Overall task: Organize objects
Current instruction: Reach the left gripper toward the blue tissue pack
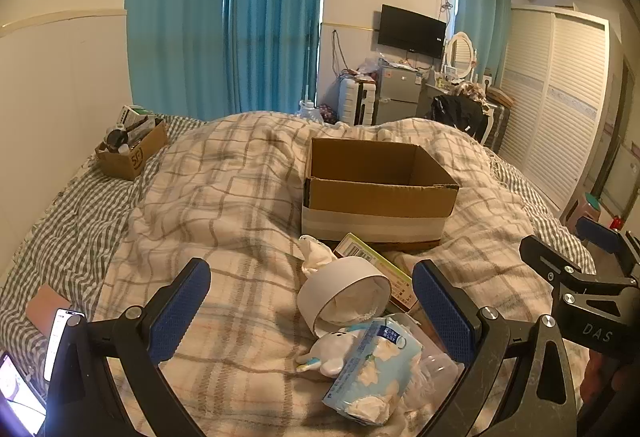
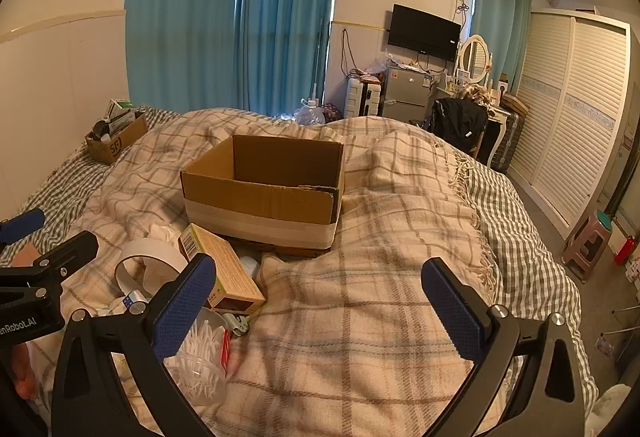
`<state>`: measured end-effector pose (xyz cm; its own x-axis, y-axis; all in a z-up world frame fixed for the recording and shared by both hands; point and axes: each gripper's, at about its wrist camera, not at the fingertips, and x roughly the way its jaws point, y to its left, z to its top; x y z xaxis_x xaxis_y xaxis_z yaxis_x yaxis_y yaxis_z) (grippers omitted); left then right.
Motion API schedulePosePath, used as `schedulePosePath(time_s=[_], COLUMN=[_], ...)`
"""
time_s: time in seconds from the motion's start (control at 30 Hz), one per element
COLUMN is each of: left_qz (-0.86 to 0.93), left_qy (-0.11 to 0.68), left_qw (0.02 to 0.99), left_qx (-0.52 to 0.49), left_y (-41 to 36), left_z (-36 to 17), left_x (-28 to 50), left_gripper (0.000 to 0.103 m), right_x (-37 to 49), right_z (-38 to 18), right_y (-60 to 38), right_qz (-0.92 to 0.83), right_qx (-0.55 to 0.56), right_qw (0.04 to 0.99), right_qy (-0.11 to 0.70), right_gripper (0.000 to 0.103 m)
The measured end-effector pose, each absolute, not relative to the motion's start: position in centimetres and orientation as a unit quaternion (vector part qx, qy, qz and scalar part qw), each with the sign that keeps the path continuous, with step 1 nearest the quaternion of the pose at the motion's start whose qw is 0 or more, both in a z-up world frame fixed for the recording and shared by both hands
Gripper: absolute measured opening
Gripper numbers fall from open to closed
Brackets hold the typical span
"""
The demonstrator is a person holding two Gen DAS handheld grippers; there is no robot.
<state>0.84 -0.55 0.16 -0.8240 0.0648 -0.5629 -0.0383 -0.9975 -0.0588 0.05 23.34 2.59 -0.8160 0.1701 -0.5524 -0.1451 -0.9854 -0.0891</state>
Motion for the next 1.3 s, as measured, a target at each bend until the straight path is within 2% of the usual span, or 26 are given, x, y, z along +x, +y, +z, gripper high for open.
schedulePosePath(time_s=[0.93, 1.13, 1.3], left_qz=[0.957, 0.947, 0.938], left_qy=[0.0, 0.006, 0.014], left_qw=[0.042, 0.057, 0.063], left_qx=[-0.288, -0.316, -0.342], left_y=[0.9, 1.3, 1.7], left_z=[1.0, -0.4, -2.0], left_x=[1.6, 1.3, 0.5], left_gripper=[0.102, 0.102, 0.097], right_x=[1.6, 1.9, 1.9], right_z=[4.4, 3.9, 3.0], right_y=[23.0, 23.7, 24.3], right_qz=[0.958, 0.955, 0.952], right_qx=[-0.266, -0.273, -0.282], right_qw=[0.104, 0.11, 0.114], right_qy=[-0.035, -0.027, -0.021], right_gripper=[0.102, 0.102, 0.102])
